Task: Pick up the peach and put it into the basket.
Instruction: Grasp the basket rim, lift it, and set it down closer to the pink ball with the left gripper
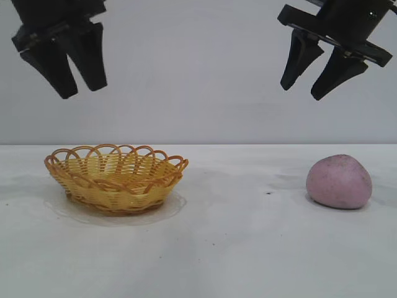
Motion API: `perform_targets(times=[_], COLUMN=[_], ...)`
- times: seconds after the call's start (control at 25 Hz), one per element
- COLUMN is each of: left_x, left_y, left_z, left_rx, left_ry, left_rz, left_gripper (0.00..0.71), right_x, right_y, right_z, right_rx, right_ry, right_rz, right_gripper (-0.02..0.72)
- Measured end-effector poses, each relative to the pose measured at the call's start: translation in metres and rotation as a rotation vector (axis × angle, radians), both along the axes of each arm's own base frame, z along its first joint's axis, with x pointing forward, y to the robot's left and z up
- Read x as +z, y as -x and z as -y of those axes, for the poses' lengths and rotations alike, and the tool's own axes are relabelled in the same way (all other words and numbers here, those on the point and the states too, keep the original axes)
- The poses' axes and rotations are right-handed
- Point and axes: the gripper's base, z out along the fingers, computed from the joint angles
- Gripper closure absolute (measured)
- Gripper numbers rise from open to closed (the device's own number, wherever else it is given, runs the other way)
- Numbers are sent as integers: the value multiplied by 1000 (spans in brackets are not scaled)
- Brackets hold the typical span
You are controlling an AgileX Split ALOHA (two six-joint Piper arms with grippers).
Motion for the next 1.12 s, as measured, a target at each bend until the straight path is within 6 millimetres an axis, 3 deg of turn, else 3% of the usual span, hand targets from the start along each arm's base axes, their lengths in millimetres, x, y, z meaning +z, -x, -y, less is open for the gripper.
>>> perform_targets(times=[0.84,1.0,1.08,1.12], left_x=[-78,-86,-86,-86], left_y=[-50,-50,-49,-48], left_z=[6,6,6,6], left_rx=[-74,-81,-82,-77], left_ry=[-127,-133,-131,-129], left_rz=[-192,-234,-257,-271], left_gripper=[295,599,665,651], right_x=[0,0,0,0], right_y=[1,1,1,1], right_z=[0,0,0,0], right_rx=[6,6,6,6], right_ry=[-2,-2,-1,-1], right_rz=[-8,-8,-8,-8], right_gripper=[351,351,351,351])
